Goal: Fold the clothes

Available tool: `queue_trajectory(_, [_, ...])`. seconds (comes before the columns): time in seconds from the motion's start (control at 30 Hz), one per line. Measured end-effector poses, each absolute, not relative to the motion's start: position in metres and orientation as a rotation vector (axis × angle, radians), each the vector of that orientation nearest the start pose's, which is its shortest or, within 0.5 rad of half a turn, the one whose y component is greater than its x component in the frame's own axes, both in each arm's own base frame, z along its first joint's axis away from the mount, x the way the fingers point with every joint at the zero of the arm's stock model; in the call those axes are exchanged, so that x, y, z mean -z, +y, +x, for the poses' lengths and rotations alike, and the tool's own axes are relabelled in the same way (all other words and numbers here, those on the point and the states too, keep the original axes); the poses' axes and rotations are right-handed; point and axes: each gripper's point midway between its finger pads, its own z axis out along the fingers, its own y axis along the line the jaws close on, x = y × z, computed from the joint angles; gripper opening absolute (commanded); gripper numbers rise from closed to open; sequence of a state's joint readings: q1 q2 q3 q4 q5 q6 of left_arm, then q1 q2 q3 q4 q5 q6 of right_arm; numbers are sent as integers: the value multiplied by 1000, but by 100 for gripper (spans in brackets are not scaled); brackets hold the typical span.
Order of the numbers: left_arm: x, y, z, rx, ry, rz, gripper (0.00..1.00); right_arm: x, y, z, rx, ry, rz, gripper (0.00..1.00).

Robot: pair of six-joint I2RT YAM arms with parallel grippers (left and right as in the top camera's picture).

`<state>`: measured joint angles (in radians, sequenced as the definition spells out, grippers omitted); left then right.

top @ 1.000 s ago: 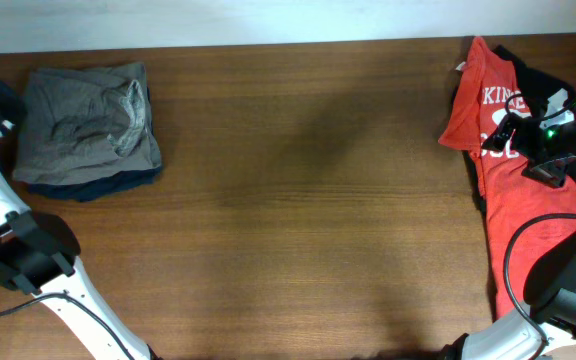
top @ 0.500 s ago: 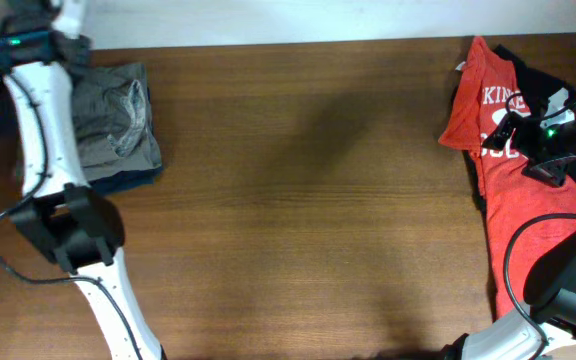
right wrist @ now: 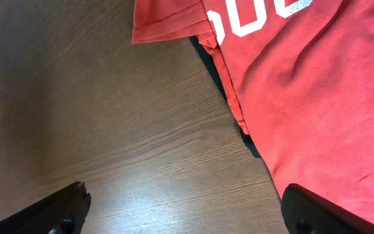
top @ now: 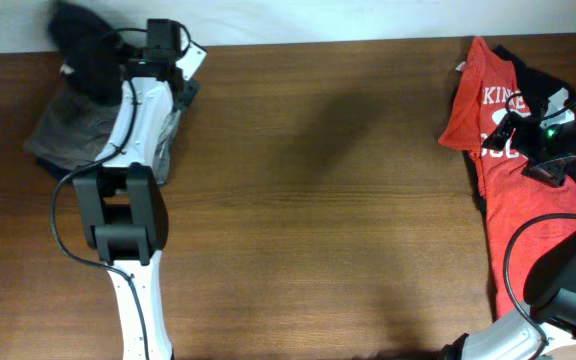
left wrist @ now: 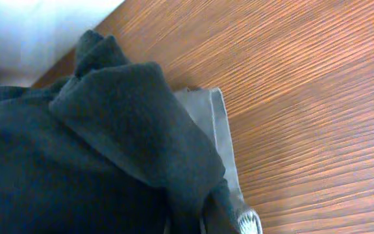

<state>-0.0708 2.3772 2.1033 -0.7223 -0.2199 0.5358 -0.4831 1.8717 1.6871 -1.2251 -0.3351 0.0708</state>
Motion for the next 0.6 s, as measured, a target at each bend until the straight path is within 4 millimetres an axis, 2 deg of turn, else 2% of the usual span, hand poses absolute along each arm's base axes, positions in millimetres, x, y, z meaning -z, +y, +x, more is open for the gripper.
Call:
queue_trajectory(0.07, [-86, -24, 596, -442, 2479, 734, 49, -146, -130, 370, -430, 2787, 751, 99])
queue_trajectory(0.17, [-86, -53, 595, -412, 2454, 792, 64, -146, -130, 370, -430, 2787, 751, 99])
queue_trajectory(0.23, [-86, -68, 594, -389, 2440, 825, 65, -146, -130, 370, -430, 2787, 750, 99])
queue_trajectory(0.3, [-86, -66, 594, -394, 2442, 822, 65, -146, -130, 370, -430, 2787, 750, 99])
queue_trajectory(0.47, [-92, -43, 594, -483, 2478, 711, 65, -146, -130, 370, -429, 2785, 747, 99])
queue_trajectory(0.57, [-111, -35, 599, -462, 2484, 545, 65, -147, -131, 371, -427, 2782, 745, 98])
queue_trajectory(0.6, [-128, -29, 605, -438, 2462, 448, 65, -147, -131, 371, -427, 2782, 744, 99])
